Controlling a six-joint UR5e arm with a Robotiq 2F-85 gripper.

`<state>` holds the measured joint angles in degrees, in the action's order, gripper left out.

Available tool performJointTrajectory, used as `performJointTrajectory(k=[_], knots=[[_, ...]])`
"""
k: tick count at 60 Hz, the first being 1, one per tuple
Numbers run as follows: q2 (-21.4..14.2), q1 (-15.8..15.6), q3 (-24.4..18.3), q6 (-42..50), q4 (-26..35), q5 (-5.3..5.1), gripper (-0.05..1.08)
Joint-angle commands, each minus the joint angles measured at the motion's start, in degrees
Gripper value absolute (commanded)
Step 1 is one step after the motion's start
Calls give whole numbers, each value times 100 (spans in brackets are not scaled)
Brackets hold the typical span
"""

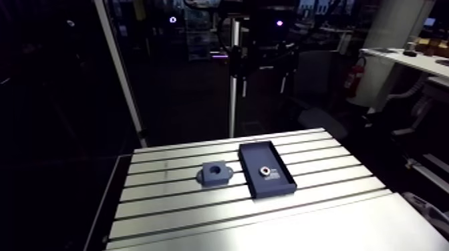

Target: Pick up the bearing and press it into the housing until flush.

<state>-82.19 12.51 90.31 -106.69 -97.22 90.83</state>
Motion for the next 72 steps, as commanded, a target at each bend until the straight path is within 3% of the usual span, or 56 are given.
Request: performJointTrajectory(k=[1, 24, 57, 72], knots=[[131, 255, 656, -292, -891, 8, 1], [482, 411, 1181, -304, -1546, 9, 1], [934, 402, 1432, -208, -2139, 26, 1], [1137, 402, 1424, -147, -2148, 27, 22]])
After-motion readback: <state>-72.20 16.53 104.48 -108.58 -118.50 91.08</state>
